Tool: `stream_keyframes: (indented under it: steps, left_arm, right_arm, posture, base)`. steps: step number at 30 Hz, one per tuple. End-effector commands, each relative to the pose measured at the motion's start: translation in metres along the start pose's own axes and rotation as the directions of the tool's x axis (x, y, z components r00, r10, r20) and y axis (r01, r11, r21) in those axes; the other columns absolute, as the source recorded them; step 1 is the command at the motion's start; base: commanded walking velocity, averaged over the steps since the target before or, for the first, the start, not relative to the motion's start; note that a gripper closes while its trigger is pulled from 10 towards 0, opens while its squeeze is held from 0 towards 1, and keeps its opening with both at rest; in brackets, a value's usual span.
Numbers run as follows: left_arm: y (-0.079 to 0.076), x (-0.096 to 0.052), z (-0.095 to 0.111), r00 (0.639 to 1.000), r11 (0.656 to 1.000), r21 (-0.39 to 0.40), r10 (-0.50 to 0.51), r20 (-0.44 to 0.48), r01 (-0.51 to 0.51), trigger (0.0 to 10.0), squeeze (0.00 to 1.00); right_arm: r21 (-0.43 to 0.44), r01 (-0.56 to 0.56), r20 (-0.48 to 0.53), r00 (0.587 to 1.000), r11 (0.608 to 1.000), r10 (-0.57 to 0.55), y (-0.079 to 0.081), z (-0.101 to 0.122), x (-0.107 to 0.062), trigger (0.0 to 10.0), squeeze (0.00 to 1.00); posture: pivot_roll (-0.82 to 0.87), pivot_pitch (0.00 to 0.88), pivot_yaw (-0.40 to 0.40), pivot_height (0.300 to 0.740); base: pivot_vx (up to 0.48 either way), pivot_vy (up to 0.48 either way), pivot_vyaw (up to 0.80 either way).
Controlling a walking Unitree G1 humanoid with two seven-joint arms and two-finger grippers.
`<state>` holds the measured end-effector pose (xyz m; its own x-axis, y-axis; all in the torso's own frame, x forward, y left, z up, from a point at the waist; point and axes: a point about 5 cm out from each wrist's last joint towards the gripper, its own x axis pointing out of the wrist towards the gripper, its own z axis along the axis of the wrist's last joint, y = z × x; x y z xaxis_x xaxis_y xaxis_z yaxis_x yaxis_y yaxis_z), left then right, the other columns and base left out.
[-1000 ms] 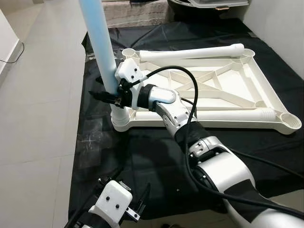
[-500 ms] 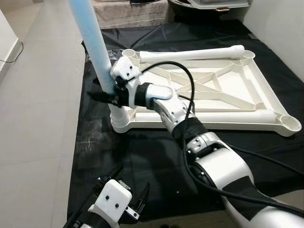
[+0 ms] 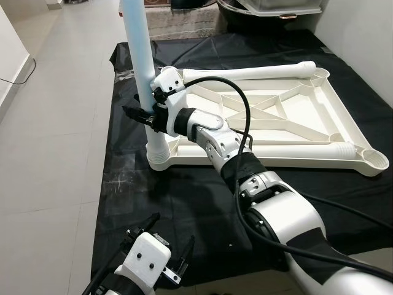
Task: Building children table
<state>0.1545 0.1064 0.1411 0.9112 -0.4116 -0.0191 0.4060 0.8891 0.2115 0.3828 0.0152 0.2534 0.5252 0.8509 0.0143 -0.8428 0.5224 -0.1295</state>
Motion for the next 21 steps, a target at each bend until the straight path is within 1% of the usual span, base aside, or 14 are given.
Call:
stream_keyframes:
  steps: [1, 7, 8, 9, 10, 11, 12, 14, 15, 16, 17, 18, 19, 21]
  left_arm:
    - [-0.001, -0.002, -0.004, 1.000, 1.000, -0.004, -0.001, -0.024, 0.001, 10.0, 0.00]
    - [-0.001, -0.002, -0.004, 1.000, 1.000, -0.005, 0.000, -0.024, 0.000, 10.0, 0.00]
    - [-0.001, -0.002, -0.004, 1.000, 1.000, -0.004, 0.000, -0.024, -0.001, 10.0, 0.00]
    - [-0.001, -0.002, -0.004, 1.000, 1.000, -0.004, 0.000, -0.024, -0.001, 10.0, 0.00]
    - [0.000, -0.002, -0.004, 1.000, 1.000, -0.004, 0.001, -0.024, -0.001, 10.0, 0.00]
    - [0.000, -0.002, -0.004, 1.000, 1.000, -0.003, 0.001, -0.024, -0.001, 10.0, 0.00]
    - [0.000, -0.002, -0.004, 1.000, 1.000, -0.003, 0.001, -0.024, -0.001, 10.0, 0.00]
    - [0.000, -0.001, -0.005, 1.000, 1.000, -0.003, 0.002, -0.024, -0.002, 10.0, 0.00]
    - [0.000, -0.001, -0.005, 1.000, 1.000, -0.003, 0.002, -0.024, -0.002, 10.0, 0.00]
    - [0.000, -0.001, -0.005, 1.000, 1.000, -0.003, 0.002, -0.024, -0.002, 10.0, 0.00]
    - [0.001, -0.001, -0.005, 1.000, 1.000, -0.002, 0.002, -0.024, -0.002, 10.0, 0.00]
    - [0.001, -0.001, -0.005, 1.000, 1.000, -0.002, 0.002, -0.024, -0.002, 10.0, 0.00]
    - [0.001, -0.001, -0.005, 1.000, 1.000, -0.001, 0.002, -0.024, -0.002, 10.0, 0.00]
    - [0.001, -0.001, -0.005, 1.000, 1.000, -0.001, 0.002, -0.024, -0.002, 10.0, 0.00]
  right_arm:
    - [0.235, 0.141, -0.343, 0.938, 0.962, -0.054, 0.009, -0.100, -0.026, 10.0, 0.00]
    - [0.226, 0.239, -0.302, 0.939, 0.944, -0.165, 0.005, -0.097, -0.025, 10.0, 0.00]
    - [0.226, 0.310, -0.302, 0.923, 0.923, -0.237, 0.002, -0.097, -0.026, 10.0, 0.00]
    - [0.226, 0.310, -0.302, 0.923, 0.923, -0.237, 0.002, -0.097, -0.026, 10.0, 0.00]
    - [0.226, 0.363, -0.303, 0.908, 0.904, -0.289, -0.001, -0.098, -0.027, 10.0, 0.00]
    - [0.221, 0.444, -0.293, 0.880, 0.868, -0.375, -0.005, -0.097, -0.029, 10.0, 0.00]
    - [0.221, 0.444, -0.293, 0.880, 0.868, -0.375, -0.005, -0.097, -0.029, 10.0, 0.00]
    - [0.211, 0.547, -0.263, 0.830, 0.810, -0.492, -0.009, -0.094, -0.031, 10.0, 0.00]
    - [0.204, 0.572, -0.253, 0.815, 0.795, -0.521, -0.010, -0.093, -0.031, 10.0, 0.00]
    - [0.204, 0.572, -0.253, 0.815, 0.795, -0.521, -0.010, -0.093, -0.031, 10.0, 0.00]
    - [0.194, 0.620, -0.237, 0.782, 0.760, -0.577, -0.009, -0.091, -0.032, 10.0, 0.00]
    - [0.194, 0.633, -0.235, 0.772, 0.750, -0.591, -0.009, -0.091, -0.032, 10.0, 0.00]
    - [0.167, 0.664, -0.220, 0.745, 0.729, -0.629, -0.009, -0.089, -0.033, 10.0, 0.00]
    - [0.136, 0.698, -0.202, 0.715, 0.704, -0.670, -0.009, -0.086, -0.034, 10.0, 0.00]
  posture:
    - [0.07, 0.272, -0.076, 0.740]
    - [0.07, 0.274, -0.076, 0.740]
    - [0.07, 0.274, -0.074, 0.740]
    - [0.07, 0.274, -0.074, 0.740]
    - [0.07, 0.274, -0.074, 0.740]
    - [0.07, 0.272, -0.075, 0.740]
    - [0.07, 0.272, -0.075, 0.740]
    - [0.07, 0.272, -0.075, 0.740]
    - [0.07, 0.272, -0.075, 0.740]
    - [0.07, 0.272, -0.075, 0.740]
    - [0.07, 0.271, -0.074, 0.740]
    - [0.07, 0.271, -0.074, 0.740]
    - [0.07, 0.271, -0.074, 0.740]
    - [0.07, 0.271, -0.074, 0.740]
  base:
    - [0.000, 0.000, 0.00]
    - [0.000, 0.000, 0.00]
    - [0.000, 0.000, 0.00]
    - [0.000, 0.000, 0.00]
    - [0.000, 0.000, 0.00]
    - [0.000, 0.000, 0.00]
    - [0.000, 0.000, 0.00]
    - [0.000, 0.000, 0.00]
    - [0.000, 0.000, 0.00]
    - [0.000, 0.000, 0.00]
    - [0.000, 0.000, 0.00]
    - [0.000, 0.000, 0.00]
    - [0.000, 0.000, 0.00]
    - [0.000, 0.000, 0.00]
